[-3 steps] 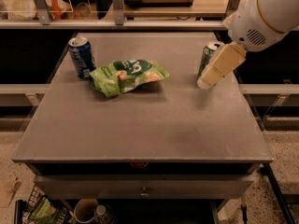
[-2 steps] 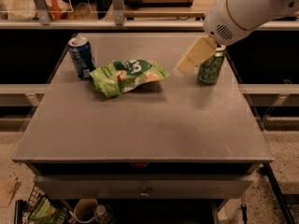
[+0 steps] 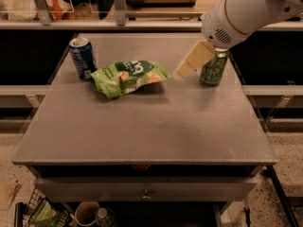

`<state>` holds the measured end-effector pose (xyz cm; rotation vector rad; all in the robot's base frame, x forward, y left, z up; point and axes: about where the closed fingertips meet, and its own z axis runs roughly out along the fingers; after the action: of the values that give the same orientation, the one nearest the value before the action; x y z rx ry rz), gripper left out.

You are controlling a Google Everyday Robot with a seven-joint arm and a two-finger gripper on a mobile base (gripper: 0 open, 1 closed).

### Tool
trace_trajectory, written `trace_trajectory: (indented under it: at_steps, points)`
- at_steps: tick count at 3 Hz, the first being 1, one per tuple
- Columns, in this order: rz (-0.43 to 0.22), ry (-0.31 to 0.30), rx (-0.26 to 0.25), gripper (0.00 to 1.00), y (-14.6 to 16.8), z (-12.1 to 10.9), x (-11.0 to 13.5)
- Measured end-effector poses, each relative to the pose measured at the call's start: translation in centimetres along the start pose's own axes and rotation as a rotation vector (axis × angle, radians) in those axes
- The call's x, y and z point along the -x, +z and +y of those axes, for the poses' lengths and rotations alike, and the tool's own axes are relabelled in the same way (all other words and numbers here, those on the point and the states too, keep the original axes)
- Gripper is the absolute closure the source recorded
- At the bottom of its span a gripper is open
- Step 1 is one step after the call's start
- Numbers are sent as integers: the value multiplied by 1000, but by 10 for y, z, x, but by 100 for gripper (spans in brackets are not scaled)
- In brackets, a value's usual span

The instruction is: Pick green rice chip bag

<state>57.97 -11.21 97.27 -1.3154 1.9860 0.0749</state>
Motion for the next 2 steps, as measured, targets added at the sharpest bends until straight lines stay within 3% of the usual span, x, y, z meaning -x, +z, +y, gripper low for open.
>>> trace_trajectory:
  at_steps: [2]
  points:
    - [-109, -92, 88, 0, 55, 26, 8]
